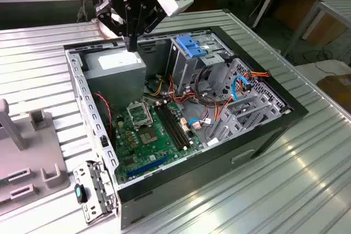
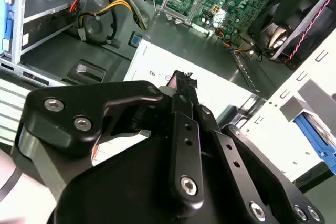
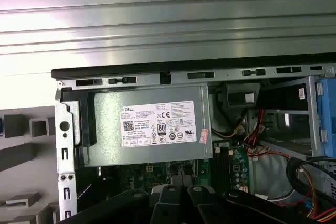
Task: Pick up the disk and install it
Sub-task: 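Reach for the disk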
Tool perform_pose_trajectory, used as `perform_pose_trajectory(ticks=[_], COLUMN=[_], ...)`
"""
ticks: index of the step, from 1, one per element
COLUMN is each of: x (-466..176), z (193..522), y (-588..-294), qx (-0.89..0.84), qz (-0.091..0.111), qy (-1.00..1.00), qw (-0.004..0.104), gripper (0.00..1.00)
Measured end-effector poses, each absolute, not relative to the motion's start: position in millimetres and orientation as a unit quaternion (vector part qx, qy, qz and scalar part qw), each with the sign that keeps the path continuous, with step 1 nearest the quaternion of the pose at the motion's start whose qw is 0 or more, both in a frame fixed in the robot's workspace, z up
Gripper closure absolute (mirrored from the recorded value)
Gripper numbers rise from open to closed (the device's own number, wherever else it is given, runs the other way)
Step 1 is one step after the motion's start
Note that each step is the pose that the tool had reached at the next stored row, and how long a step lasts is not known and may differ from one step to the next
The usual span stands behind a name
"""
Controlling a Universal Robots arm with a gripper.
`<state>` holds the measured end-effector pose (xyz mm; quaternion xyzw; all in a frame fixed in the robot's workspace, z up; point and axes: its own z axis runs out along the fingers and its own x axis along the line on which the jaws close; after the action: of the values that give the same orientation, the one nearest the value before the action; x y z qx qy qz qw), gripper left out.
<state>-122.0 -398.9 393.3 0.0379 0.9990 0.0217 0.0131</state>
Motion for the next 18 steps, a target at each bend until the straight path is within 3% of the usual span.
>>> perform_pose_trajectory(ticks=[18], x=[-129.5], z=[393.3], y=[-398.9], qx=[0.038], qz=[0.022], qy=[0.999], qw=[0.013], gripper=[0.89])
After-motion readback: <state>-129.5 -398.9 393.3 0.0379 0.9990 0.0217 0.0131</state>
